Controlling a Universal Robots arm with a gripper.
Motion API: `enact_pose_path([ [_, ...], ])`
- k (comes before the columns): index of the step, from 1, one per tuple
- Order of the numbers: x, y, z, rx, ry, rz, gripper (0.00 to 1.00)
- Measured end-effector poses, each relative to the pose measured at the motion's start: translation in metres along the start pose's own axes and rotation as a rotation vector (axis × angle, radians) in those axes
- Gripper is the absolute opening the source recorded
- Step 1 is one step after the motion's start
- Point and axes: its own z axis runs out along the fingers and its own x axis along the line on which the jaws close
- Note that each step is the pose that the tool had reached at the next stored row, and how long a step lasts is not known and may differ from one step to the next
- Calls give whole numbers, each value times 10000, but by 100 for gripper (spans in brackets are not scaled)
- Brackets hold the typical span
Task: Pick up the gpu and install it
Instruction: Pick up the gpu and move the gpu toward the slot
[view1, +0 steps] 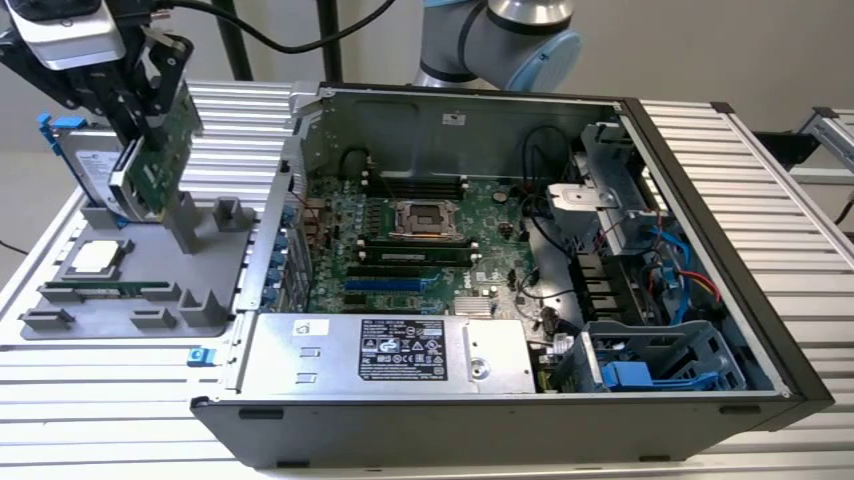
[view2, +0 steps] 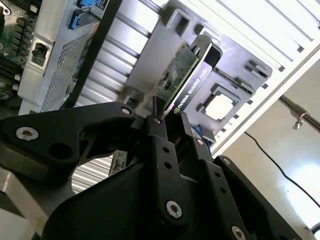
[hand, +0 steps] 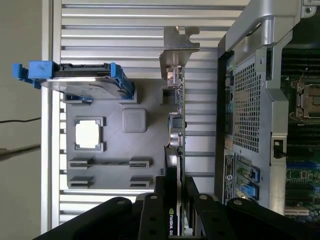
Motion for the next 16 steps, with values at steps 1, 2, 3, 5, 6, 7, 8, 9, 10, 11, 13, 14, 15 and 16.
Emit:
enact_pose_path([
  [1,0,0,-4,0,0,0,0],
  [2,0,0,-8,1,1,0,0],
  [3,0,1,-12,0,0,0,0],
  [5,0,1,-18,0,0,0,0],
  [6,0,1,-21,0,0,0,0],
  [7,0,1,-25,0,0,0,0],
  [8,0,1,-27,0,0,0,0],
  [9,0,1,-30,0,0,0,0],
  [10,0,2,-33,0,0,0,0],
  [11,0,2,-36,0,0,0,0],
  [13,0,2,-41,0,0,0,0],
  [14,0,2,-44,0,0,0,0],
  [15,0,2,-47,1,0,0,0],
  [16,0,2,-49,0,-1,0,0],
])
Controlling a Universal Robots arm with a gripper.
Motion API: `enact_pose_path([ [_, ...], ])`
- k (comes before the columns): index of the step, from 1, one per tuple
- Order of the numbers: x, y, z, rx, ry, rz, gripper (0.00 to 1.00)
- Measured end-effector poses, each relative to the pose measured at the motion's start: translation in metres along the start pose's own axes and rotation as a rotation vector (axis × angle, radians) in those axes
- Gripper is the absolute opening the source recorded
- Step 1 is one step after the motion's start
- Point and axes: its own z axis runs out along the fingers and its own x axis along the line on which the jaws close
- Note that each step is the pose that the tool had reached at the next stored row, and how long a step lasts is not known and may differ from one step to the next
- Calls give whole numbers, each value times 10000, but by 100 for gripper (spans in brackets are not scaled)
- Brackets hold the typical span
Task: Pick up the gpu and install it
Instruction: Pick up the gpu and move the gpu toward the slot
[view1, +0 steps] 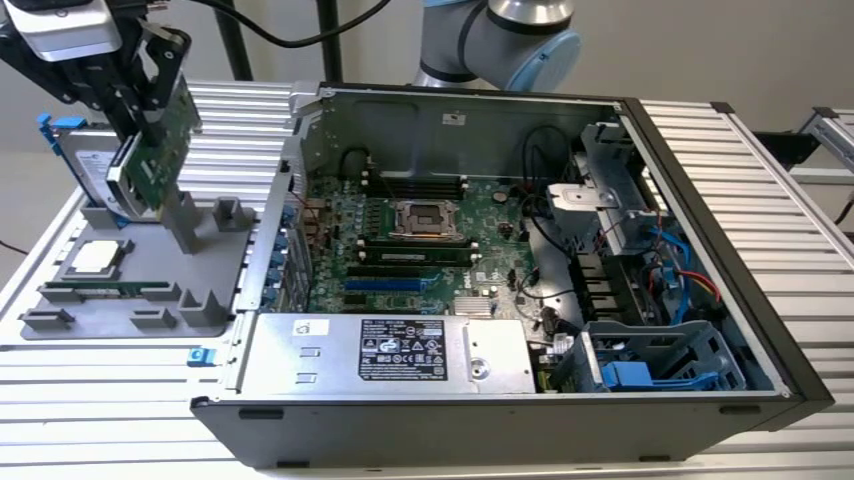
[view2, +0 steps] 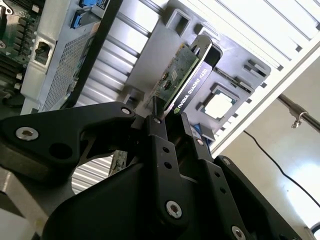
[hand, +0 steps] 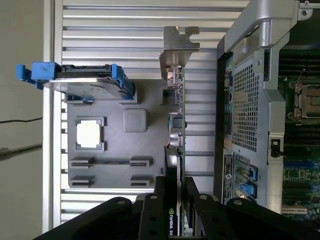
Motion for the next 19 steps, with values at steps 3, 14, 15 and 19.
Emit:
enact_pose_path([
  [3,0,0,-7,0,1,0,0],
  [14,0,2,-46,0,1,0,0],
  [15,0,2,-52,1,1,0,0],
  [19,0,3,-70,0,0,0,0],
])
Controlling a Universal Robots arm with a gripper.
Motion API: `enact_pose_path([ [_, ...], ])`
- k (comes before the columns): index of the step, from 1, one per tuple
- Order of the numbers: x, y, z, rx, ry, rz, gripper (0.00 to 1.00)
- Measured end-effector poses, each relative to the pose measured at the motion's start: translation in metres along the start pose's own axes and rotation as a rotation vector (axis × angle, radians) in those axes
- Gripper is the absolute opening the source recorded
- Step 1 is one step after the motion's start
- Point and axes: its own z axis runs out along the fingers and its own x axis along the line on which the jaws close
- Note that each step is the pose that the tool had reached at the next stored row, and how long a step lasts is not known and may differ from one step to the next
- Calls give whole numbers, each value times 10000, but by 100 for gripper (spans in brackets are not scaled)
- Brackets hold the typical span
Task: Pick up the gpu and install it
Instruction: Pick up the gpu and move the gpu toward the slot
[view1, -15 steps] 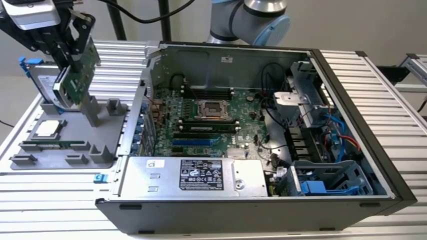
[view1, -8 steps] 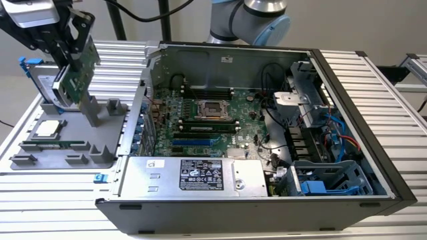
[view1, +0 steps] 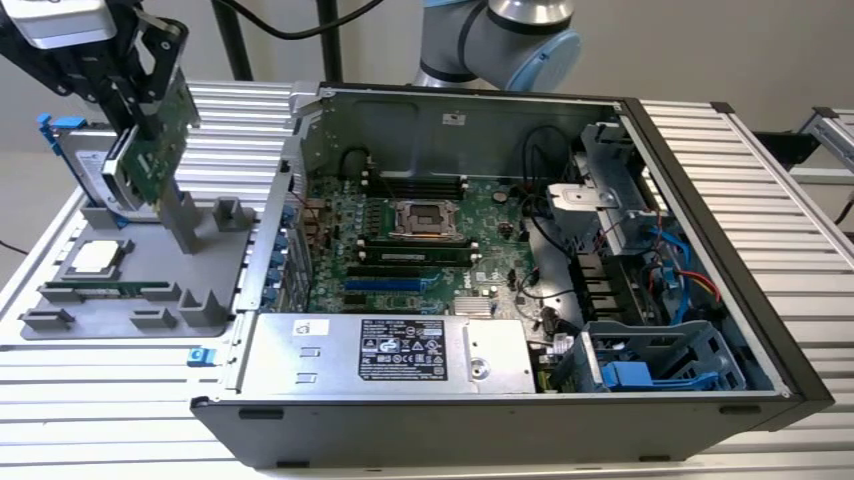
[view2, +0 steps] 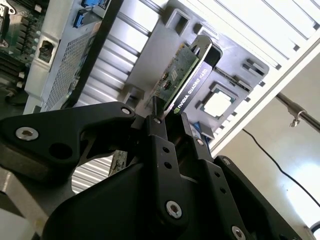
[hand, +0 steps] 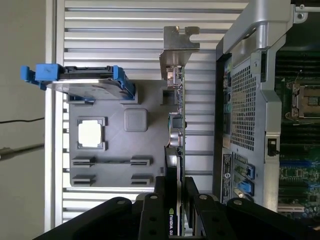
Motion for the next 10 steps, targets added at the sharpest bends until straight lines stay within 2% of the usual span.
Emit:
enact_pose_path([
  [10,0,2,-50,1,1,0,0],
])
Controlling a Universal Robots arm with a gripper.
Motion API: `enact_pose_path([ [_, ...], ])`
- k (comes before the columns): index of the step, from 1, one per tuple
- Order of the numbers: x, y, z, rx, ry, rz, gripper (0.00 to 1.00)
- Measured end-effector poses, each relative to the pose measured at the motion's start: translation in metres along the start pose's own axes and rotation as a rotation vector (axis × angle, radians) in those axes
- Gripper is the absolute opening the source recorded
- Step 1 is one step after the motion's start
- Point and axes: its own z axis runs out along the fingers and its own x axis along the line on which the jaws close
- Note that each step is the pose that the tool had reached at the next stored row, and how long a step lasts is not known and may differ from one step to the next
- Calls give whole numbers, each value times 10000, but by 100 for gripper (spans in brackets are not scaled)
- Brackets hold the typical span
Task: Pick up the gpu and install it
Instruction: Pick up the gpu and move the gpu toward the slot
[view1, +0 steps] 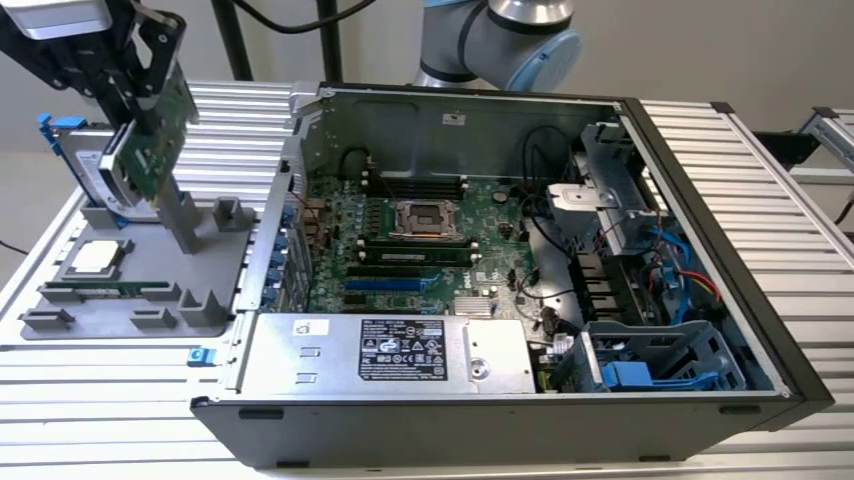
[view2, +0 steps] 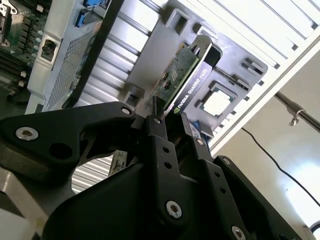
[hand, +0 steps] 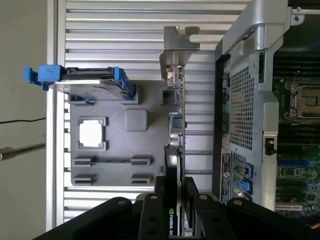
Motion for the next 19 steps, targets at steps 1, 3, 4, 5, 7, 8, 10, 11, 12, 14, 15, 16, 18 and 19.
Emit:
enact_pose_path([
  [1,0,0,-4,0,0,0,0],
  [3,0,1,-12,0,0,0,0],
  [4,0,1,-16,0,-1,0,0],
  [5,0,1,-20,0,0,0,0],
  [7,0,1,-27,0,0,0,0],
  [8,0,1,-31,0,0,0,0],
  [10,0,2,-36,0,0,0,0],
  [11,0,2,-38,0,0,0,0],
  [12,0,2,-40,0,-1,0,0],
  [14,0,2,-45,0,0,0,0],
  [15,0,2,-49,0,1,0,0],
  [16,0,3,-52,0,0,0,0],
  [18,0,3,-60,0,0,0,0],
  [19,0,3,-64,0,0,0,0],
])
